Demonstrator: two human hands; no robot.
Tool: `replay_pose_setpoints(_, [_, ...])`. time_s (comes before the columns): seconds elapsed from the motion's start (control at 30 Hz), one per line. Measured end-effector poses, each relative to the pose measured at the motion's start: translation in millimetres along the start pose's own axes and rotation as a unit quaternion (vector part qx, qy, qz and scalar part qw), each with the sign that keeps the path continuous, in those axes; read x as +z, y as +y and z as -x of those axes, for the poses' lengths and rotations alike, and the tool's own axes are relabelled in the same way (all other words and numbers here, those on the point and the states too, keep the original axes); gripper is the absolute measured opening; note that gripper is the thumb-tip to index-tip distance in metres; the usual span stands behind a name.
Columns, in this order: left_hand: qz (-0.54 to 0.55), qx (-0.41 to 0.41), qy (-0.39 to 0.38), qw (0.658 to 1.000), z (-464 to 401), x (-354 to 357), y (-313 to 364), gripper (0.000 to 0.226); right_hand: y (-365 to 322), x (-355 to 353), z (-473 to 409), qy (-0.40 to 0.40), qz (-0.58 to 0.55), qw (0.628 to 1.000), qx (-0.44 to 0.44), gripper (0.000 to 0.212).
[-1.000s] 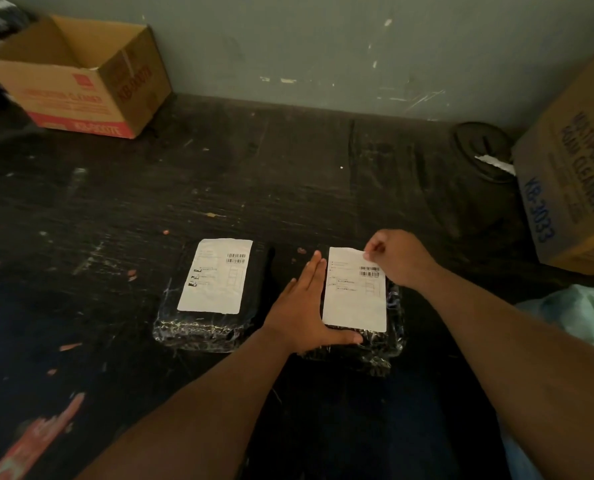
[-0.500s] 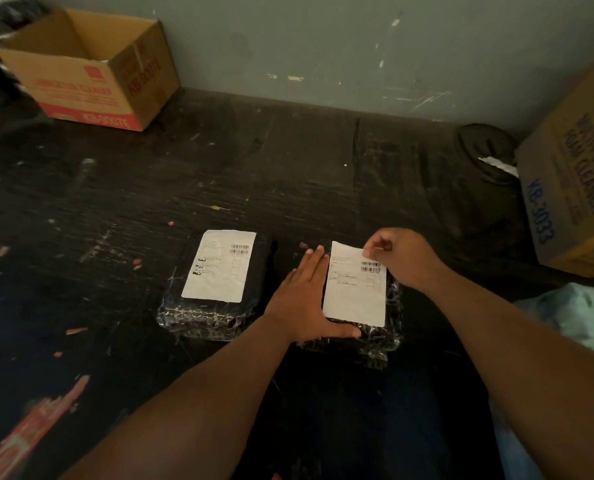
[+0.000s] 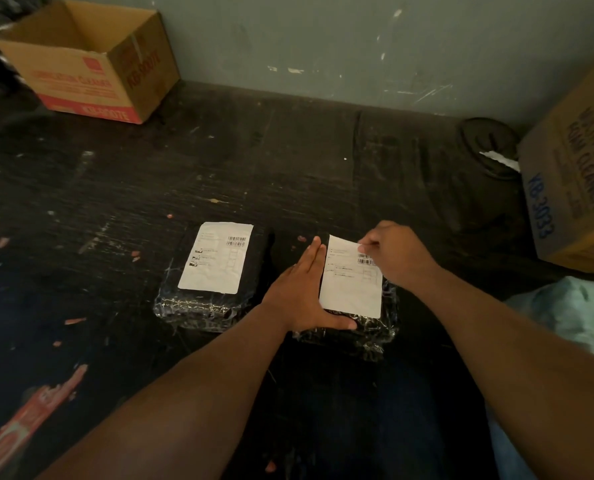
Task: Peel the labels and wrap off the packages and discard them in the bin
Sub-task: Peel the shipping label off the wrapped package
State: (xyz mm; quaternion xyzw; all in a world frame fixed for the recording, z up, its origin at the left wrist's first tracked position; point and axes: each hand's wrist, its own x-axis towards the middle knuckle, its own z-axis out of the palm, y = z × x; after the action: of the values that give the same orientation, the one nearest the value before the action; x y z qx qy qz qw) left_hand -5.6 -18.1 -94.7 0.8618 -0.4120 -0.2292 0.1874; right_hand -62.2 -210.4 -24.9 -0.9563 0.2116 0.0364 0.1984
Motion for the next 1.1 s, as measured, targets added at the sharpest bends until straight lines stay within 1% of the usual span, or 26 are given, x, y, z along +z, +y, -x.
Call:
replay_pose_setpoints(0.07, [0.000,-0.004,0.002,1.000,1.1,1.2,-0.4,0.155,3.7,-2.3,5.8,0.011,-0.025,0.999,-0.029,0.017])
replay_pose_setpoints(0.2, [-0.007,-0.013,0.008,1.000,4.2,0.4,0.7,0.154,7.7,-7.6,16.6,0.008,-0.080,0.995,-0.066,0.013])
replay_pose_setpoints(0.3, [-0.017,-0.018,0.010,1.000,4.3,-2.8,3.1,0.147,7.2,-10.3,22.5,0.014,-0.109,0.990,-0.091,0.011])
replay_pose_setpoints(0.37, [-0.022,-0.018,0.011,1.000,4.1,-2.1,5.3,0.145,8.6,-10.4,26.5,0.013,-0.082,0.991,-0.107,0.011])
replay_pose_setpoints(0.5, [-0.039,-0.017,0.010,0.999,6.3,0.3,6.0,0.150,6.8,-14.5,34.8,0.066,0.007,0.991,-0.116,0.025])
replay_pose_setpoints(0.57, [-0.038,-0.006,0.019,0.999,7.1,0.4,5.4,0.150,0.9,-16.2,38.7,0.053,0.100,0.987,-0.118,0.034])
replay_pose_setpoints(0.63, [-0.023,0.008,0.029,0.999,7.2,1.4,4.3,0.149,-4.9,-18.0,42.7,0.031,0.155,0.982,-0.098,0.040])
replay_pose_setpoints(0.77, [0.031,0.017,0.022,0.999,9.5,1.8,3.4,0.148,-8.5,-14.5,49.2,0.058,0.167,0.981,-0.083,0.049])
replay_pose_setpoints(0.83, [0.049,0.016,0.007,0.999,8.9,0.4,-0.1,0.149,-12.3,-12.6,46.7,0.053,0.121,0.991,-0.038,0.056])
replay_pose_setpoints(0.87, [0.053,0.015,0.002,0.998,8.0,0.2,-2.7,0.151,-13.2,-11.1,44.4,0.059,0.095,0.994,-0.019,0.054])
replay_pose_setpoints(0.9, [0.056,0.017,0.000,0.998,7.2,-0.1,-5.2,0.152,-12.8,-8.8,41.9,0.071,0.085,0.994,-0.020,0.045])
replay_pose_setpoints(0.97, [0.066,0.021,-0.001,0.998,5.9,1.1,-8.9,0.150,-12.0,-4.2,41.0,0.079,0.105,0.991,-0.038,0.028])
replay_pose_setpoints(1.1, [0.079,0.023,0.008,0.997,3.5,2.3,-8.4,0.145,-20.8,-5.8,51.0,0.073,0.166,0.982,-0.050,0.021])
